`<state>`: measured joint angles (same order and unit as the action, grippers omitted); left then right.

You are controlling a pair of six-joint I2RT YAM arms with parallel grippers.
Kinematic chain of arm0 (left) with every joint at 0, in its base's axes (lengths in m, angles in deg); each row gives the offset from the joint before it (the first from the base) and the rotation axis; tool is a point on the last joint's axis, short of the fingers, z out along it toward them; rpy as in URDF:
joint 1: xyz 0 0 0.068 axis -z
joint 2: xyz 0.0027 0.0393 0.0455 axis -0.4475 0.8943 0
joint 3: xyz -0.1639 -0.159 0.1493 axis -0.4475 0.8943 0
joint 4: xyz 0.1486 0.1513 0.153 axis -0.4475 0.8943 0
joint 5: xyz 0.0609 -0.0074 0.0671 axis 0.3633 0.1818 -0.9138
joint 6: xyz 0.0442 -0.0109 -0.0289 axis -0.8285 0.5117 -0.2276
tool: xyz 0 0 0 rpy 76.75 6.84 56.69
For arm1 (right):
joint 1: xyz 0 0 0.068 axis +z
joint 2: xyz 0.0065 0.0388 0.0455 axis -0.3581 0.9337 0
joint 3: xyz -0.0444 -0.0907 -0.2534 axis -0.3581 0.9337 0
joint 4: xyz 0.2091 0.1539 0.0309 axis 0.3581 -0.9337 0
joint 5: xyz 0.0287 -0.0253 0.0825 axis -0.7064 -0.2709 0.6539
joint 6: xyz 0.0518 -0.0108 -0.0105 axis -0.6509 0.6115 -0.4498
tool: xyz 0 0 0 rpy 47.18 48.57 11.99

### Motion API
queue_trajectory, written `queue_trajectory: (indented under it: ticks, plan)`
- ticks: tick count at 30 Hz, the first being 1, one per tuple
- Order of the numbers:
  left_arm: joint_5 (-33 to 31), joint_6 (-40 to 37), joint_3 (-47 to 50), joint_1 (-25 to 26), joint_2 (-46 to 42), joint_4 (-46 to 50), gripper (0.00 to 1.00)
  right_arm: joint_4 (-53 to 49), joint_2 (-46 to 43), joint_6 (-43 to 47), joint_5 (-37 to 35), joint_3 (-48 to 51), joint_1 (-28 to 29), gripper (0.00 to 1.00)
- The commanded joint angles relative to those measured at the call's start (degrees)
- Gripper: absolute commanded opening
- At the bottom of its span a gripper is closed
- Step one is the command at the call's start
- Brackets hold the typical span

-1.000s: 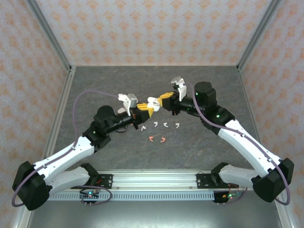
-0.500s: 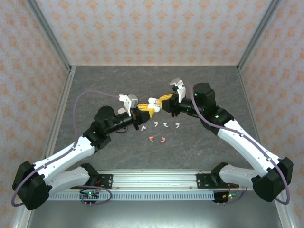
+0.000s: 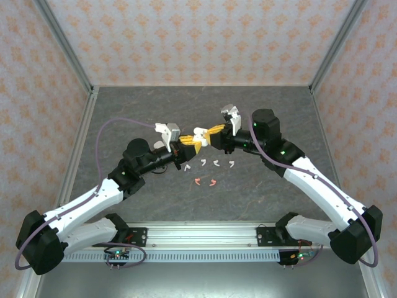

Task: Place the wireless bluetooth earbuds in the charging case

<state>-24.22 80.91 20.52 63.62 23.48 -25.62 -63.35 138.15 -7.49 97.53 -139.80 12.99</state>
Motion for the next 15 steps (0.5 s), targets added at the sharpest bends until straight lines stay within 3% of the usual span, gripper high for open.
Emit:
queue_trajectory:
  ticks: [1,8,15]
  plan:
    - [0.5,-0.4,-2.1,0.3,-0.7,-3.1,0.0,1.0,0.0,-0.5,2.6,-1.7,0.0,0.25]
    - [0.7,-0.6,-1.6,0.3,-1.0,-3.5,0.0,-1.1,-0.7,-1.4,2.5,-5.4,-1.3,0.41]
    - [0.8,-0.5,-1.3,0.3,-1.4,-4.6,0.0,-5.3,-0.6,-3.3,2.0,-9.7,-3.3,0.48]
